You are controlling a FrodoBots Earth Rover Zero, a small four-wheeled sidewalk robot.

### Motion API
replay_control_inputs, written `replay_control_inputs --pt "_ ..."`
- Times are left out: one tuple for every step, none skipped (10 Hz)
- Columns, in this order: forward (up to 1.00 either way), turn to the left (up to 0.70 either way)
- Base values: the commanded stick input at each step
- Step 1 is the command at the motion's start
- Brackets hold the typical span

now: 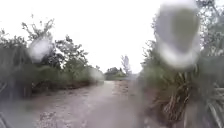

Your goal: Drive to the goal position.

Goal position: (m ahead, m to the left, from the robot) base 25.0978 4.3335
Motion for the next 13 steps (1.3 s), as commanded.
replay_control_inputs --pt "0.7 0.04" --pt "0.7 0.0" --pt "0.7 0.0" --pt "0.7 0.0" --pt "0.7 0.0" --pt "0.7 0.0" --pt "0.7 0.0" --pt "0.7 0.0" --pt "0.7 0.0" --pt "0.7 0.0" --pt "0.7 0.0" --pt "0.7 0.0" --pt "0.7 0.0"
